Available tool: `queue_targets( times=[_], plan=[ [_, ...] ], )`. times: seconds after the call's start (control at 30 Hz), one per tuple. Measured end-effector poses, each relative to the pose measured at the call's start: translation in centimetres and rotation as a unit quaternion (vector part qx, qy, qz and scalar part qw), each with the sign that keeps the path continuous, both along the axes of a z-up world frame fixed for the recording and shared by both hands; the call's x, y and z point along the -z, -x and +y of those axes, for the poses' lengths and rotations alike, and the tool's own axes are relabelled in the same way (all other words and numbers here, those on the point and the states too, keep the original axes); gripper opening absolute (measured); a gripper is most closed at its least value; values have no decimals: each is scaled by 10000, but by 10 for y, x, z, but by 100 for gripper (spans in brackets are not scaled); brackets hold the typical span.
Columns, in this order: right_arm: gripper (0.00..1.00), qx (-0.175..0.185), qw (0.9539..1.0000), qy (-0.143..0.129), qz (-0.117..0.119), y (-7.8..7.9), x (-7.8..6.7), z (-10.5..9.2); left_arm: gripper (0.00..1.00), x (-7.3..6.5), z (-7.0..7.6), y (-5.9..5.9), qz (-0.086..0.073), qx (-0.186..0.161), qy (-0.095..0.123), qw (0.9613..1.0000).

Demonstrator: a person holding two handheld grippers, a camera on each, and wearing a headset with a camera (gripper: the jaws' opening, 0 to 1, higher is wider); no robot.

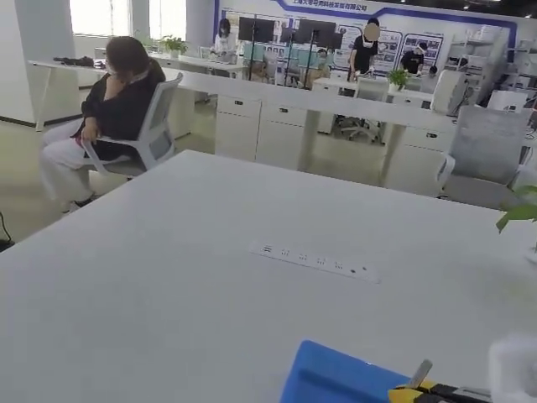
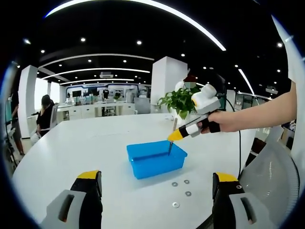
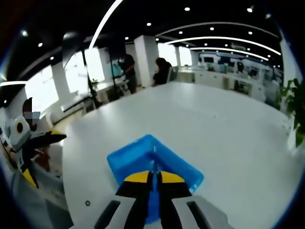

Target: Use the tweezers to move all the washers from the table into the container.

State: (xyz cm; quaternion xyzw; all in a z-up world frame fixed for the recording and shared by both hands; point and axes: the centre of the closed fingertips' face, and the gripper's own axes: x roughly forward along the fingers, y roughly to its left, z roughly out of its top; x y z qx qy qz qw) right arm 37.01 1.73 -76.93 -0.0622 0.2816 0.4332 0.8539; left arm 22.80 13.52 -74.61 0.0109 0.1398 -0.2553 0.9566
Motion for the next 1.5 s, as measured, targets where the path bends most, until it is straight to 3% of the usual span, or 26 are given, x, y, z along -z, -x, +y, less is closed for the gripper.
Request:
queue_targets(
  times=[0.27,0.37,0.57,0.8,1.2,1.5],
  plan=[
    [3,-105,9988,-474,36,35,-31,9,97,1,-2,1,33,57,-3,10000],
    [3,-196,9984,-519,135,47,-32,11,97,0,-3,2,28,69,15,10000],
    [3,-173,9970,-468,588,69,-3,10,96,2,-3,2,55,87,10,9999],
    [3,-138,9955,-262,895,82,31,6,96,3,-3,3,90,91,13,9999],
    [3,-225,9940,-159,1060,87,44,6,95,6,-2,2,154,105,-45,9998],
    [3,-502,9957,114,766,95,43,11,95,8,-3,3,179,130,-88,9997]
  ],
)
